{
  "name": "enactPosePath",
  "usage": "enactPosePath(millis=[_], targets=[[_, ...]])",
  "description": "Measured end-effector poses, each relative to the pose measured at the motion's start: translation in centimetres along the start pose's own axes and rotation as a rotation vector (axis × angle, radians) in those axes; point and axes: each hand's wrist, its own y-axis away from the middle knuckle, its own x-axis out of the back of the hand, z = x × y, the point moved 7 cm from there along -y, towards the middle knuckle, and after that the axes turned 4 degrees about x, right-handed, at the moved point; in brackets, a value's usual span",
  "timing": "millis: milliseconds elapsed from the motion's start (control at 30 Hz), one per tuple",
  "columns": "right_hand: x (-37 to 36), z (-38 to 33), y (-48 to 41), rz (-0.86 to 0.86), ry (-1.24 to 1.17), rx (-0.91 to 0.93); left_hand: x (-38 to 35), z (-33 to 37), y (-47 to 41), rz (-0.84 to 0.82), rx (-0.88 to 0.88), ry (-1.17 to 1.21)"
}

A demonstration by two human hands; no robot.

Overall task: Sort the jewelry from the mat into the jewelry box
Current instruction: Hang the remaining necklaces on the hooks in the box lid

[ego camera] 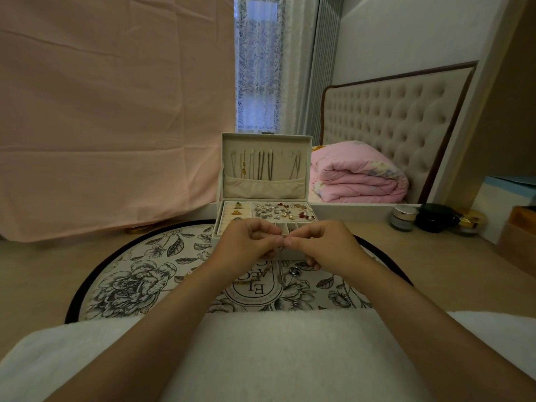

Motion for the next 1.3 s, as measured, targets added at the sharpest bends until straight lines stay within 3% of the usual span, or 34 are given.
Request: enactPosePath(millis=[367, 633, 767, 967, 1067, 1133, 1233, 1300], targets=[[-0.6, 1.0, -0.1, -0.074, -0.127, -0.060, -0.2, 0.3, 0.0, -0.083, -0.072, -0.061], [-1.7, 1.5, 0.4, -0.305, -0.099, -0.090, -0.1, 1.4, -0.2, -0.151, -0.239, -0.416], [-1.6, 2.4, 0.0, -0.203, -0.357, -0.168, 0.0, 0.7, -0.3, -0.192, -0.211, -0.391], [-3.4, 2.6, 0.1, -0.213, -0.540, -0.246, 0.6, 1.1, 0.6, -0.247, -0.173, -0.352], [-4.1, 2.0, 0.0, -0.216, -0.673, -0.220, 1.2, 0.4, 1.7, -0.334, -0.087, -0.389], [-4.5, 1.7, -0.2, -0.200, -0.777, -0.226, 2.1, -0.6, 2.0, -0.341, 0.027, -0.278], [-5.3, 1.4, -0.1, -0.238, -0.691, -0.224, 3.3, -1.5, 2.2, -0.246, 0.097, -0.101], [-6.1, 1.1, 0.1, -0.286, -0.528, -0.216, 3.5, -1.6, 2.3, -0.224, 0.048, -0.178]])
